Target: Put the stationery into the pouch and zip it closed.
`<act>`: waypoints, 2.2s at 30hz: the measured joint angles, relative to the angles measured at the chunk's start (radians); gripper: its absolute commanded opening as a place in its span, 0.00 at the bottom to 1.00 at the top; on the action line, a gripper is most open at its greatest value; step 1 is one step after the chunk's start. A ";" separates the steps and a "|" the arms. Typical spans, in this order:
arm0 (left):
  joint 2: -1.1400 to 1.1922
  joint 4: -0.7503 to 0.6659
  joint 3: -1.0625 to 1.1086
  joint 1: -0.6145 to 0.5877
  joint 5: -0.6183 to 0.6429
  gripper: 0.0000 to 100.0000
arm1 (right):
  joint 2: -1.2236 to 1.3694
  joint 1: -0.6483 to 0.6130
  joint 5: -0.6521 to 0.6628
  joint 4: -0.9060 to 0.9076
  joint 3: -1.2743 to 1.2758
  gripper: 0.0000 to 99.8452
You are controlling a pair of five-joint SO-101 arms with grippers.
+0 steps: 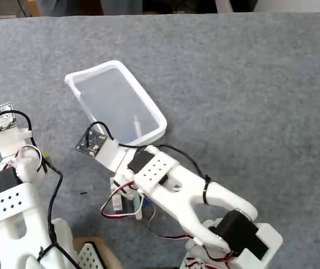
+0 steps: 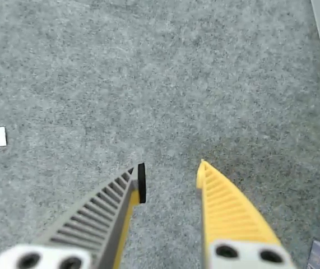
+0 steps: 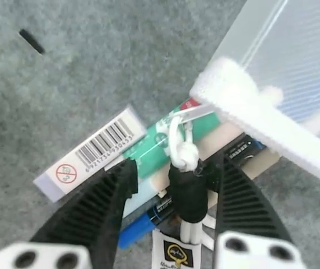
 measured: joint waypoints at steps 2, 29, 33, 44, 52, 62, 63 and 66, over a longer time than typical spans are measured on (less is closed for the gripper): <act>0.000 0.000 0.000 0.000 0.000 0.18 | 0.000 0.000 0.000 0.000 0.000 0.22; 0.002 0.000 0.006 0.000 0.000 0.18 | 0.124 0.155 0.002 -0.057 -0.031 0.08; 0.002 0.000 0.006 0.000 0.000 0.18 | 0.124 0.155 0.002 -0.057 -0.029 0.04; 0.002 0.000 0.048 0.000 0.000 0.18 | 0.126 0.157 -0.002 -0.023 -0.061 0.01; 0.002 0.000 0.094 0.066 0.000 0.18 | -0.018 0.152 0.008 0.319 -0.229 0.01; 0.002 0.002 0.094 0.069 0.011 0.18 | -0.078 0.150 0.163 0.637 -0.551 0.01; 0.002 0.009 0.094 0.069 0.032 0.18 | -0.078 0.144 0.178 0.658 -0.588 0.01; 0.002 0.052 0.069 0.074 0.103 0.18 | -0.078 0.109 0.201 0.706 -0.689 0.01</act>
